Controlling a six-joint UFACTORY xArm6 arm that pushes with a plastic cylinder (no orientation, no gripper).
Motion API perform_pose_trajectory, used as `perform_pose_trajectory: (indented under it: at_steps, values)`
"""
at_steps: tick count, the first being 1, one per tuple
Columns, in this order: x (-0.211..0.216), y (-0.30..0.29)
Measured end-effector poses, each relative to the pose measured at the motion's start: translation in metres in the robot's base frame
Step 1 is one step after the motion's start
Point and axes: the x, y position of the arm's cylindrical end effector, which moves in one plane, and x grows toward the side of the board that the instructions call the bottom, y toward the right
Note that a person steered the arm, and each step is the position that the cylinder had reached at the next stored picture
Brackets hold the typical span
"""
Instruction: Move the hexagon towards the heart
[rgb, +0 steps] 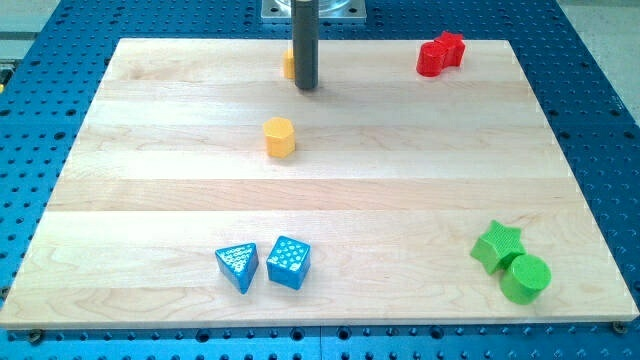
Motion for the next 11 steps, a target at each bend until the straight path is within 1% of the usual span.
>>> perform_pose_trajectory:
  at_steps: [1,2,3,4,5,7,8,9,10,11]
  values:
    - [0.051,0.037]
    - [0.120,0.051]
    - [0.163,0.017]
    - [0.165,-0.035]
    - [0.142,-0.023]
    - [0.050,-0.014]
    - [0.104,-0.020]
    - [0.122,-0.028]
    - [0.088,-0.033]
    - [0.102,-0.046]
